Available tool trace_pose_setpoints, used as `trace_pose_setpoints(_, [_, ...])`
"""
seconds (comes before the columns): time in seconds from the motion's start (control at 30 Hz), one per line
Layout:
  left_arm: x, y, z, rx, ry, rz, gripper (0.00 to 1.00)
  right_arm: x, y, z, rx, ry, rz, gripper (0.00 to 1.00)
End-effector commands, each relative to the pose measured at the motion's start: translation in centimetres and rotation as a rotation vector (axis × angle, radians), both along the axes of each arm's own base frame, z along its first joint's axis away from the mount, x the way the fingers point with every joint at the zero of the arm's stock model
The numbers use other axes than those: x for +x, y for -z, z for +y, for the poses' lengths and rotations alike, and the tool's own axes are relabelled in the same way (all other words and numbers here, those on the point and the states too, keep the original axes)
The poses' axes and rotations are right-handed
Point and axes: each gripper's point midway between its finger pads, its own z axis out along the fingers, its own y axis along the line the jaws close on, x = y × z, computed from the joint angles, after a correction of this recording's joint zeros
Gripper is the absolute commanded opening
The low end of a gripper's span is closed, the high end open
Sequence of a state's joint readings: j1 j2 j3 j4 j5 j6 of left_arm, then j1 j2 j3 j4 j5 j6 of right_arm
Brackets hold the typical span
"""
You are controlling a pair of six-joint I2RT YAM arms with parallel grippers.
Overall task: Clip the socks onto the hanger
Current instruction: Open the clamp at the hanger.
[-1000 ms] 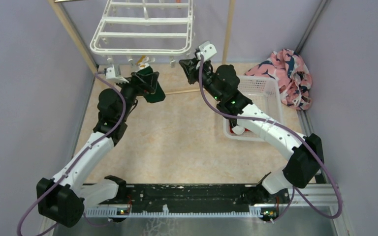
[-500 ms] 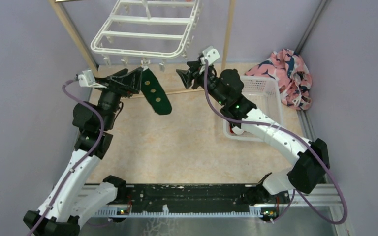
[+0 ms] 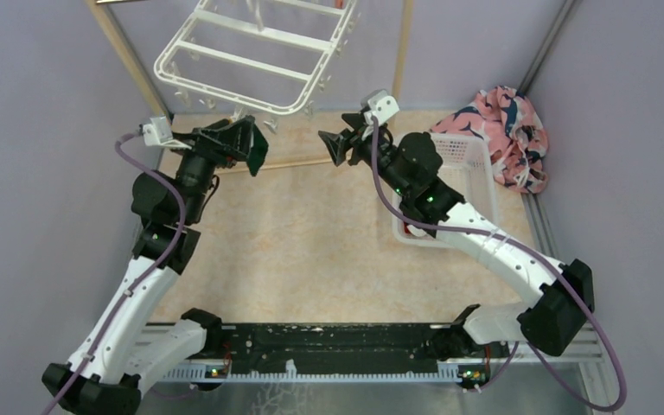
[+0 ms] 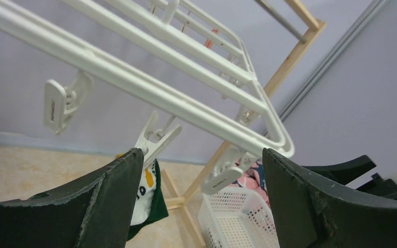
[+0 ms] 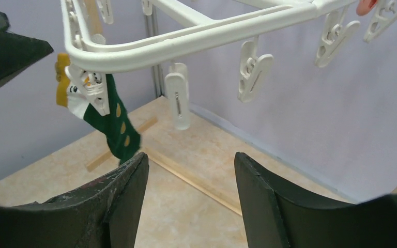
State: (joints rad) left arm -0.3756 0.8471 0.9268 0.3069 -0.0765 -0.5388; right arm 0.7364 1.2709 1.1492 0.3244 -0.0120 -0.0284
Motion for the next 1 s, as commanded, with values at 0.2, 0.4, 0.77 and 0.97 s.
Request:
trace_pose_setpoints(0.2, [2.1, 0.4, -0.7, 0.031, -0.014, 0.019, 0.9, 1.4, -4.9, 2.1, 0.06, -0.038, -0.1, 0.63])
trace_pose_setpoints(0.4, [2.3, 0.6, -0.3, 0.042, -0.038, 0.02, 0.9, 1.2, -5.2, 3.3, 0.077, -0.097, -0.094, 0.63])
trace_pose_setpoints(0.77, [2.5, 0.9, -0.4, 0.048, -0.038, 0.027, 0.91, 2.7, -5.5, 3.6, 0.06, -0.055, -0.106, 0.51])
trace_pose_setpoints(0.97, [2.5, 0.9, -0.2, 0.049, -0.047, 0.027, 0.91, 2.9, -5.3, 3.9, 0.056, -0.066, -0.104, 0.32])
